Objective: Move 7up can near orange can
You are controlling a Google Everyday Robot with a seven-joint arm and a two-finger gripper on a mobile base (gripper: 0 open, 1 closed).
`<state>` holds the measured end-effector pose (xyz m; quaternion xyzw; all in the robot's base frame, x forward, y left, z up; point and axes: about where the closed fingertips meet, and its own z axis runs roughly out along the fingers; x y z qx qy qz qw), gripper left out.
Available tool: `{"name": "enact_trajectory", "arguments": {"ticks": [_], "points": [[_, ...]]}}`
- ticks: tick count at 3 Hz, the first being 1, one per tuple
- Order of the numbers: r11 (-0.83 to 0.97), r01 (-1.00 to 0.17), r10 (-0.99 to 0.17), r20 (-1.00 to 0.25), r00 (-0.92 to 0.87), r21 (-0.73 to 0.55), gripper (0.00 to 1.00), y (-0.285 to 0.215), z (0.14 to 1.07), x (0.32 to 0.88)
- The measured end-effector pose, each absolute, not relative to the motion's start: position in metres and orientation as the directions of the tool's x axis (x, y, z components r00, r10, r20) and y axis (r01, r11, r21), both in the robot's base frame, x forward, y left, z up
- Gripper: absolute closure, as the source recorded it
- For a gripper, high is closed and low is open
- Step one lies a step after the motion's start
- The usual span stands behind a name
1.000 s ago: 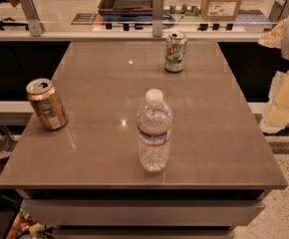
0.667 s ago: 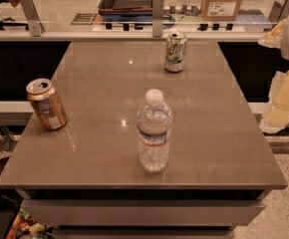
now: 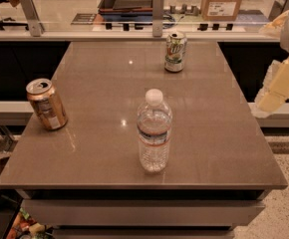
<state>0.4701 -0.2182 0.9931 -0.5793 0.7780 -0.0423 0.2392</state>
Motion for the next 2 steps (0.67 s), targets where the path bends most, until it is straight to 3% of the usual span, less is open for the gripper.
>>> {"name": "enact_trajectory", "arguments": {"ticks": [2], "points": [[0.542,-0.795,-0.714,-0.648,-0.264,-0.273,0.0,-0.216,0.95,0.538]]}}
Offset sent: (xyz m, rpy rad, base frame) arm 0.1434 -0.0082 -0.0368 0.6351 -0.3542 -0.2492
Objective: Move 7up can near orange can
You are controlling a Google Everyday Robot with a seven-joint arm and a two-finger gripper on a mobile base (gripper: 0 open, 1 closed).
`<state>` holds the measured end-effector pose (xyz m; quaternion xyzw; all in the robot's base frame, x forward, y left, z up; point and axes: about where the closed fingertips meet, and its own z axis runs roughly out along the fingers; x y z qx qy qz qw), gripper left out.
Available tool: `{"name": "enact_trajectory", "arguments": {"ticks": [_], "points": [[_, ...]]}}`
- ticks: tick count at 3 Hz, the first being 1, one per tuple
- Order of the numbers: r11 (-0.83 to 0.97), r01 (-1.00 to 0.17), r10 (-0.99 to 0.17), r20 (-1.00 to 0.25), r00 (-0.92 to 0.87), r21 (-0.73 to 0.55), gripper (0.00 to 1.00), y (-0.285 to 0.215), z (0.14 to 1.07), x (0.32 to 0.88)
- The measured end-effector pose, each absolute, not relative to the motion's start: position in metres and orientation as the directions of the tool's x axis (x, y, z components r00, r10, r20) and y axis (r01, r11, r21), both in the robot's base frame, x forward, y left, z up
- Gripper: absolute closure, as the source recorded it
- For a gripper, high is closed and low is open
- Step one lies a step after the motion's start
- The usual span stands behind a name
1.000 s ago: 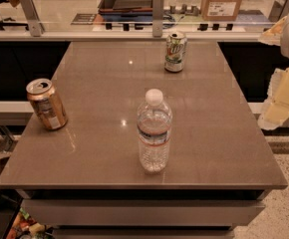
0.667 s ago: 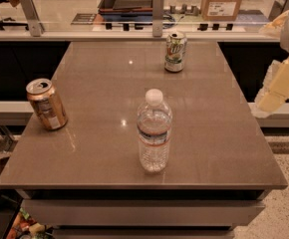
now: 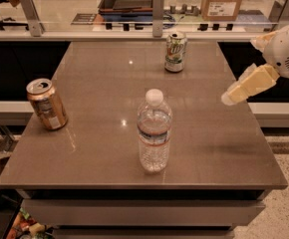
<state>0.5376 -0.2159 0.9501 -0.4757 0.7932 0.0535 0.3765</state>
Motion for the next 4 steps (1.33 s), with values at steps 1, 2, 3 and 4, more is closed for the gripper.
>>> {"name": "enact_trajectory", "arguments": {"ticks": [1,2,3,4], "points": [[0.617,-0.741,-0.596,-0.773,-0.219,-0.266,0.0,-0.211,0.943,0.574],[0.673,-0.683,-0.507,-0.85,-0.145,-0.285,0.0,-0.21,0.95,0.617],[0.715,-0.643,-0.431,-0.897,-0.094,-0.276,0.0,-0.211,0.95,0.659],[0.715,-0.643,-0.431,-0.897,-0.094,-0.276,0.0,-0.211,0.95,0.659]]}}
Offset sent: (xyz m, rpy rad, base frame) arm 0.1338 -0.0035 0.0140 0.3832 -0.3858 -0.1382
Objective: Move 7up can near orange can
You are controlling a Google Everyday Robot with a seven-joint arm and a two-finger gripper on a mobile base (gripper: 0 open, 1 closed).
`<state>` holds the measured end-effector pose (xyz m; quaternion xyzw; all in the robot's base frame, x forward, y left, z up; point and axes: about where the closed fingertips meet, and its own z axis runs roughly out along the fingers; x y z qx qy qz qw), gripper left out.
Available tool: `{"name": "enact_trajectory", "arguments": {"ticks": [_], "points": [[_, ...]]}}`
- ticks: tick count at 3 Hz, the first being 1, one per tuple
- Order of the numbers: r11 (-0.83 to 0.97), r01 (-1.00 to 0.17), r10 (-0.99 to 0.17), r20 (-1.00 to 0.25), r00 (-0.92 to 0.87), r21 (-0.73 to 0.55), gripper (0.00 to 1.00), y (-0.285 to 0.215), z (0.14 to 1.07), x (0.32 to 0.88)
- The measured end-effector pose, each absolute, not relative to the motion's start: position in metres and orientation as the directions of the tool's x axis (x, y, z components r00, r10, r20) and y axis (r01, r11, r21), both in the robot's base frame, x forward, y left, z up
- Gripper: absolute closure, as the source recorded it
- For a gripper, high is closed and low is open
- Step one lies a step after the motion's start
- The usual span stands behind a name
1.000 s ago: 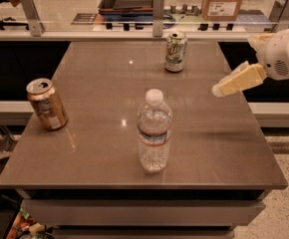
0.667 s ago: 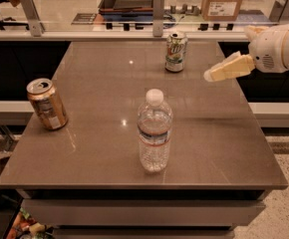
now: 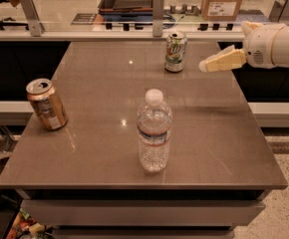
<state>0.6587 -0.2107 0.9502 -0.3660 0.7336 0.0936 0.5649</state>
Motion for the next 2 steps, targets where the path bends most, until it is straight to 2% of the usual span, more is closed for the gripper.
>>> {"name": "enact_trajectory", "arguments": {"ticks": [1,2], "points": [[0.728,-0.635,-0.418,-0.901,-0.112,-0.259,0.0,-0.212,0.951,0.661],[0.744,-0.639,-0.343,-0.933,-0.112,-0.197,0.0,-0.206,0.938,0.674]]}}
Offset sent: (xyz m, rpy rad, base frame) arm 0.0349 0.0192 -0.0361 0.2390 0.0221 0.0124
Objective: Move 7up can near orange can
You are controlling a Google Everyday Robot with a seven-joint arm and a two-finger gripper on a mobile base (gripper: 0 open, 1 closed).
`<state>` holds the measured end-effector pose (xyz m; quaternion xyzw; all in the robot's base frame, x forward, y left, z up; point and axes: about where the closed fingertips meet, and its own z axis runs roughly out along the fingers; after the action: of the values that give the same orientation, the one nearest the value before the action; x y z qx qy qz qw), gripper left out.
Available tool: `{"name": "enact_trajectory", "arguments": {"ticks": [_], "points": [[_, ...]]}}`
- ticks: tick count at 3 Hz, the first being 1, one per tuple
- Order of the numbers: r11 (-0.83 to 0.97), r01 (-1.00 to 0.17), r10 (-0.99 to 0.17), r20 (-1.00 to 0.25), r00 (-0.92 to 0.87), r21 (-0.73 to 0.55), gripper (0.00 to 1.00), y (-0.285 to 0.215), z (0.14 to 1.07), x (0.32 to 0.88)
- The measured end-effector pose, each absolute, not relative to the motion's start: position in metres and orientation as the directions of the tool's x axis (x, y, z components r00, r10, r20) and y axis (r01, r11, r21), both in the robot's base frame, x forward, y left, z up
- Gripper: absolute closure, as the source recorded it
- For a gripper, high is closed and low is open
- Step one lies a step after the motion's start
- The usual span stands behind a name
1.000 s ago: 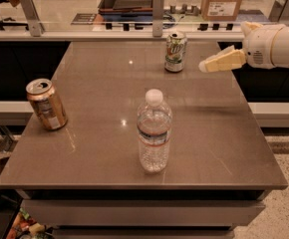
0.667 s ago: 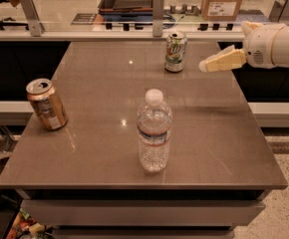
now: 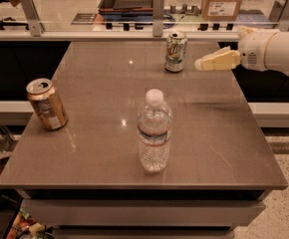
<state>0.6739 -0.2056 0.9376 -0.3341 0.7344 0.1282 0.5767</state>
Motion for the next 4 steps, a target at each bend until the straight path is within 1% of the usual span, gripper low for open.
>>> {"name": "enact_trajectory", "arguments": {"ticks": [2,4], "points": [[0.73,-0.679,-0.197,-0.976,-0.096,-0.08,0.0,-0.164,0.907,0.707],[0.7,-0.713,-0.128,-0.989,-0.079,-0.033,0.0,-0.14,0.89,0.737]]}}
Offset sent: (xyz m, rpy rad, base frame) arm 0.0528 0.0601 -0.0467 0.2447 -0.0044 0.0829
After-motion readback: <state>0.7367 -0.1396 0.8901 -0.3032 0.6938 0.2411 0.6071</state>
